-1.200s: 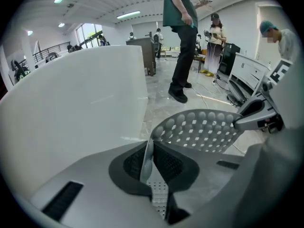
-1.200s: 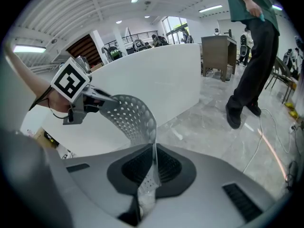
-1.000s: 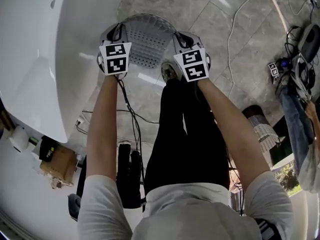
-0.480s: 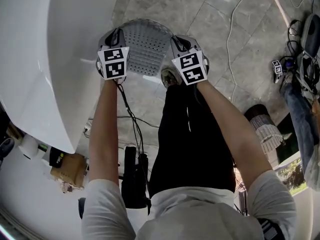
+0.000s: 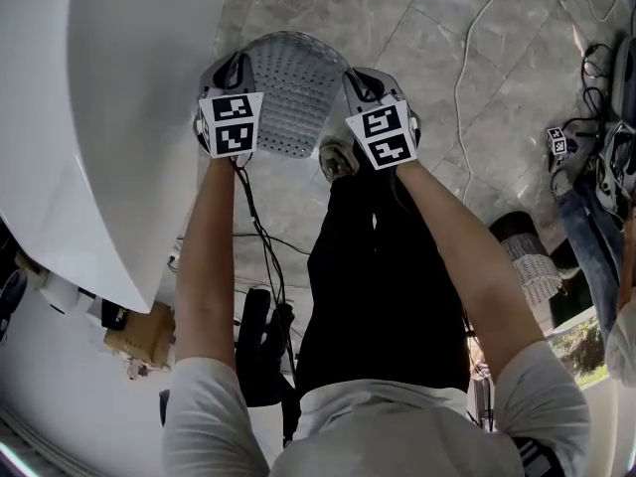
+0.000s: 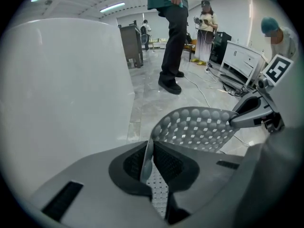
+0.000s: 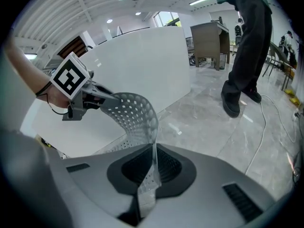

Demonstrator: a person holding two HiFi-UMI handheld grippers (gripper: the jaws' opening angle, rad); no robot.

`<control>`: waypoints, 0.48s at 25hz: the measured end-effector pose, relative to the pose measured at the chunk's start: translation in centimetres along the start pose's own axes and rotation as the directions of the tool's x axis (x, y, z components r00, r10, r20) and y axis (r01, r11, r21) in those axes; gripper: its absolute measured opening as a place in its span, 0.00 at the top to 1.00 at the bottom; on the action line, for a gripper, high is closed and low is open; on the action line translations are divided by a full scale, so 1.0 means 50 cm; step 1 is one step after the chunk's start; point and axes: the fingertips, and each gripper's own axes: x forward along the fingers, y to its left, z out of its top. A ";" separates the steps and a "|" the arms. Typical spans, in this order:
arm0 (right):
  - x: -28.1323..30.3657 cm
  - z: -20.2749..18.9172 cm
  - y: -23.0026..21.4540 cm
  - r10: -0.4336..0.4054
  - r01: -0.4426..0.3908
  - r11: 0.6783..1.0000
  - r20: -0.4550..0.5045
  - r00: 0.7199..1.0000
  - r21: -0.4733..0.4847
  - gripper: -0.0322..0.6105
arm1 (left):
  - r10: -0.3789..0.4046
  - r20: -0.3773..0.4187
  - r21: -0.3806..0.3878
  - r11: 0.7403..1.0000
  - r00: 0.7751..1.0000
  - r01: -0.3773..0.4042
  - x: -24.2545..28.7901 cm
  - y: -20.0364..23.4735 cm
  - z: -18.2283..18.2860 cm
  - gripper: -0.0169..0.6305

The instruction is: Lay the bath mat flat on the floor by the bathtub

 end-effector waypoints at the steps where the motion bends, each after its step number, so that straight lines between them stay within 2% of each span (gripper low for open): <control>1: 0.006 -0.003 -0.006 -0.001 0.001 1.000 -0.001 1.000 0.004 0.92 | -0.001 0.002 0.008 1.000 1.000 0.001 0.010 -0.002 0.002 0.93; 12: 0.064 -0.018 -0.071 -0.021 0.021 1.000 0.015 1.000 0.015 0.92 | -0.019 0.003 0.034 0.999 1.000 0.019 0.095 -0.018 0.012 0.93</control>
